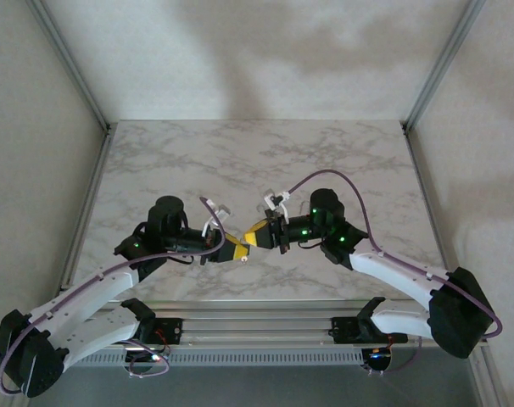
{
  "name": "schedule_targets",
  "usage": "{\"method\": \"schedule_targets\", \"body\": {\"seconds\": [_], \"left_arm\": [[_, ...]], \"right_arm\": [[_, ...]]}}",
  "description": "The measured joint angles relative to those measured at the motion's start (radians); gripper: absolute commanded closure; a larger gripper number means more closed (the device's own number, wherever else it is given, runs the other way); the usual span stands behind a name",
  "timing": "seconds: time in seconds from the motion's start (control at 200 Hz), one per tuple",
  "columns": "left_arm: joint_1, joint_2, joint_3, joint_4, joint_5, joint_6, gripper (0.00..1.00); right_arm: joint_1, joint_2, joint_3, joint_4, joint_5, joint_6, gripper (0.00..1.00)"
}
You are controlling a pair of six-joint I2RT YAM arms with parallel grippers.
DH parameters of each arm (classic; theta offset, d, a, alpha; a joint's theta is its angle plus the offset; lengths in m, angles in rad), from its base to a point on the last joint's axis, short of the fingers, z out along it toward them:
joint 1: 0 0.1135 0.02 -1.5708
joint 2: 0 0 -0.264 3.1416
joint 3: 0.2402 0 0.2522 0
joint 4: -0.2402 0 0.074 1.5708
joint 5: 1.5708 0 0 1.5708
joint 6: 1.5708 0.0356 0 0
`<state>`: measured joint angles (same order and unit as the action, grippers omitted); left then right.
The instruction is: Lock with the key
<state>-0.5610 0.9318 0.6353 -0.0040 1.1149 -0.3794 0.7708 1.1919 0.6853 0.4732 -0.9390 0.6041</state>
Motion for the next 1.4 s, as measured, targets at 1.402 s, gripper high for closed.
{"method": "schedule_targets", "body": {"seconds": [1.402], "left_arm": [[0.106, -0.022, 0.002, 0.026, 0.072, -0.072, 1.00]], "right_arm": [[0.040, 0.035, 0.084, -0.072, 0.102, -0.100, 1.00]]}}
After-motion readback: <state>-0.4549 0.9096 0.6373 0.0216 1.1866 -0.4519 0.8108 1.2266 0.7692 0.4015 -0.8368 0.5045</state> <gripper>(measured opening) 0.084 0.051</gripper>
